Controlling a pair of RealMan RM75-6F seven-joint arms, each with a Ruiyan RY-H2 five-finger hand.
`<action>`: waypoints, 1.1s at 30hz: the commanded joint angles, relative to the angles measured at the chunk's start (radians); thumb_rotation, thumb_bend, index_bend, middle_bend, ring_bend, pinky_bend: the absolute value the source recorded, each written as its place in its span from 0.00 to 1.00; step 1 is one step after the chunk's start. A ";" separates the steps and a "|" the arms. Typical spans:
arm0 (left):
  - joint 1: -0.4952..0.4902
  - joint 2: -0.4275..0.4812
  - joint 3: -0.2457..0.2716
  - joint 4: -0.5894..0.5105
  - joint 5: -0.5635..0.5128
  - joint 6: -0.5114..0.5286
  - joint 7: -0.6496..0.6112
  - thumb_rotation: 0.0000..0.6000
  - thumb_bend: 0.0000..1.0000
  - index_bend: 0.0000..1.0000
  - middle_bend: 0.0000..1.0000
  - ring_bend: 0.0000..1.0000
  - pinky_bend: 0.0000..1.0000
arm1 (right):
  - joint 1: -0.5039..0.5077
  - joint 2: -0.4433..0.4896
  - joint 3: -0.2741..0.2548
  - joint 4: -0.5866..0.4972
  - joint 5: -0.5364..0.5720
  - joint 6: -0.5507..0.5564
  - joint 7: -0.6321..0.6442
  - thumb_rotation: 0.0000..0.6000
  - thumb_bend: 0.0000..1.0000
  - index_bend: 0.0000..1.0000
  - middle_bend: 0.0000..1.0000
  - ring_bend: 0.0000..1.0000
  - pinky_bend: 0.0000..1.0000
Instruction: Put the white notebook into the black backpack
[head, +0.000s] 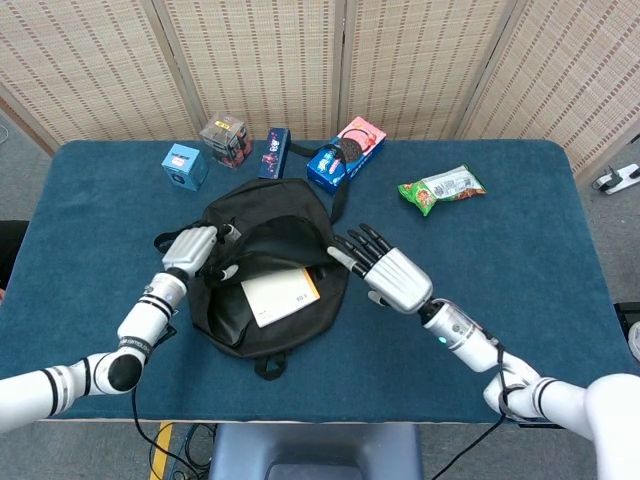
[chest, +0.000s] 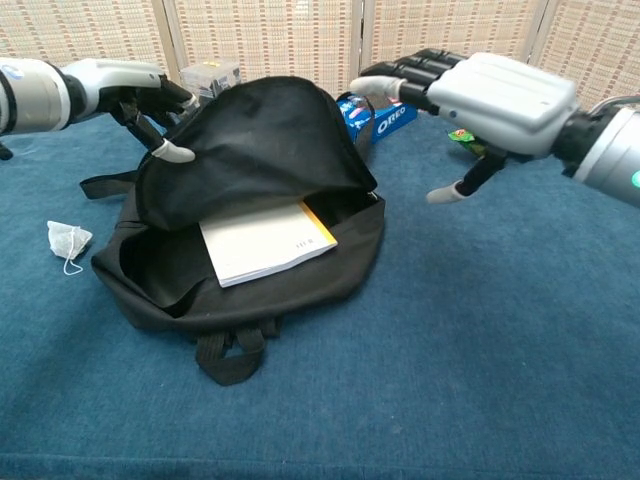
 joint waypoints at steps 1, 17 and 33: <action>0.069 0.072 0.029 -0.115 0.102 0.067 -0.026 1.00 0.29 0.36 0.30 0.32 0.11 | -0.056 0.107 -0.004 -0.103 0.028 0.016 0.007 1.00 0.00 0.00 0.02 0.00 0.00; 0.288 0.199 0.055 -0.179 0.290 0.277 -0.188 1.00 0.28 0.35 0.30 0.33 0.15 | -0.209 0.322 -0.014 -0.265 0.114 0.028 0.125 1.00 0.03 0.07 0.12 0.00 0.00; 0.541 0.192 0.150 -0.071 0.507 0.605 -0.208 1.00 0.28 0.34 0.24 0.25 0.15 | -0.389 0.463 -0.042 -0.390 0.200 0.050 0.159 1.00 0.19 0.18 0.18 0.08 0.14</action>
